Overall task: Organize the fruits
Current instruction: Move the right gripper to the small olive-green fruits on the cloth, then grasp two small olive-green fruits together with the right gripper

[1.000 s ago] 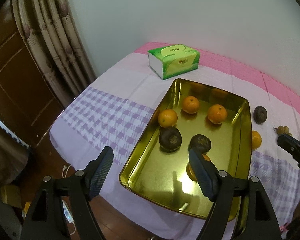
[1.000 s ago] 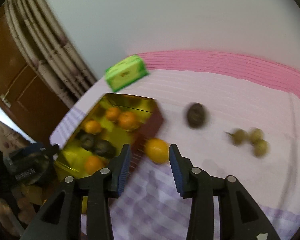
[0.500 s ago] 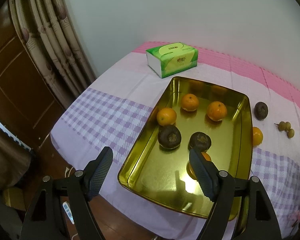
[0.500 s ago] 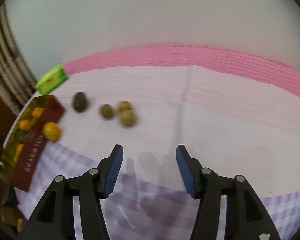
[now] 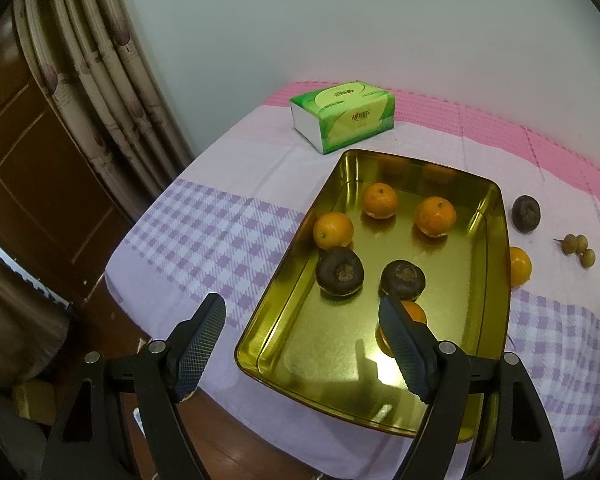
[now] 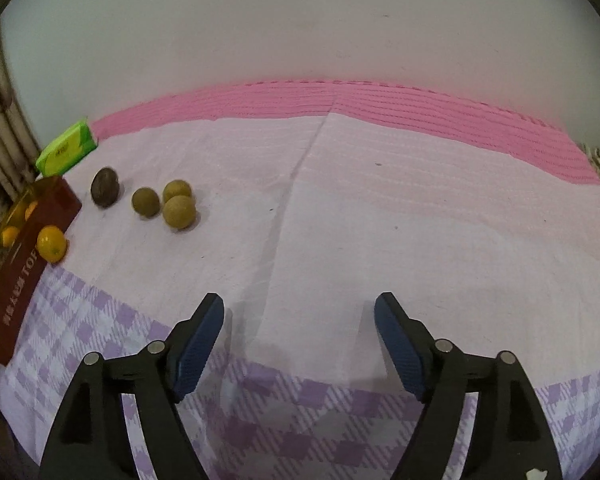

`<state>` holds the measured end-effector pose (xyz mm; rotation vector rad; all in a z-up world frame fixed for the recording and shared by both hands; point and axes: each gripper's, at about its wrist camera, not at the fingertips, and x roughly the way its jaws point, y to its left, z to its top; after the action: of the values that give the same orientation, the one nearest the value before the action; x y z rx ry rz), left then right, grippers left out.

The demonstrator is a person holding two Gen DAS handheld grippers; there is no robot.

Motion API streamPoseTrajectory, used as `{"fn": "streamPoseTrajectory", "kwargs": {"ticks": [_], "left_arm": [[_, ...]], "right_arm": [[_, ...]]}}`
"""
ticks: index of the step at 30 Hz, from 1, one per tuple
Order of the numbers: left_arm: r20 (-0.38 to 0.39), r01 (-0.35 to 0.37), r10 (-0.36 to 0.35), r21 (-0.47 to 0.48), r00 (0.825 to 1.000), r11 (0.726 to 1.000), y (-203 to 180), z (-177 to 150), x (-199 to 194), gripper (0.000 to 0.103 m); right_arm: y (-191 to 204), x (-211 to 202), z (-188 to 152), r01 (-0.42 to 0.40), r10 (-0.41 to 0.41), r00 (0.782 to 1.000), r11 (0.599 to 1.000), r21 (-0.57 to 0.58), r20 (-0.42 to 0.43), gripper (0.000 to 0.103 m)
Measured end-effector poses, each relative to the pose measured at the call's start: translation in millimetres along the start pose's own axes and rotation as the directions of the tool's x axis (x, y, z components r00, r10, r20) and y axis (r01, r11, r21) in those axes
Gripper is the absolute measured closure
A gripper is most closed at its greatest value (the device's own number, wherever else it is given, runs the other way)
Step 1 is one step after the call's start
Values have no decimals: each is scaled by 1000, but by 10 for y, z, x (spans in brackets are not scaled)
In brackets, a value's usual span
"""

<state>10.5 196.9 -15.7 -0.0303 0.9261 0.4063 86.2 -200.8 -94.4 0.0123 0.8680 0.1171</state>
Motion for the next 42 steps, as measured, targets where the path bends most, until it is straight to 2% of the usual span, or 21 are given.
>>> {"fn": "streamPoseTrajectory", "kwargs": {"ticks": [6,11,16,18,20,22,23,24,25,28,32,35,39,42], "left_arm": [[3,-10,10,25,1000,1000,-61,-25,8,23],[3,-14,14,47,1000,999,-115,-32,26,23],[0,-14,14,49,1000,999,-127,-38,35,23],[-1,-13,13,49,1000,999,-129,-39,40,23],[-2,-15,15,52,1000,999,-142,-52,50,23],[1,-15,15,53,1000,999,-143,-53,49,23],[5,-19,19,56,1000,998,-145,-58,47,23],[8,-24,24,58,1000,998,-147,-56,49,23],[12,-29,28,63,1000,998,-156,-64,52,23],[37,-30,27,82,999,996,-169,-78,3,23],[121,-8,-5,106,993,994,-203,-53,-243,23],[145,63,-85,145,986,987,-290,-35,-400,23],[118,157,-186,225,975,962,-483,-39,-484,23],[90,218,-253,291,963,932,-655,-61,-533,23]], "right_arm": [[92,-51,92,-119,119,993,993,-11,20,28],[356,-43,306,-190,195,980,974,-125,28,30],[625,111,508,-179,189,982,953,-245,19,34],[688,209,568,-172,179,984,943,-283,-3,45],[734,357,613,-148,144,989,936,-318,-37,52],[754,461,647,-162,149,987,932,-323,-65,56],[775,509,654,-161,144,987,929,-332,-76,63],[784,526,665,-160,145,987,928,-337,-72,76],[780,535,689,-167,148,986,930,-327,-82,80],[775,499,668,-151,125,987,930,-336,-97,80],[476,287,468,-106,90,994,947,-302,-64,80],[54,134,314,-46,37,999,970,-238,-39,80],[-515,-8,182,53,-55,998,988,-147,-14,80],[-759,-46,89,85,-87,996,991,-108,-16,80]]}}
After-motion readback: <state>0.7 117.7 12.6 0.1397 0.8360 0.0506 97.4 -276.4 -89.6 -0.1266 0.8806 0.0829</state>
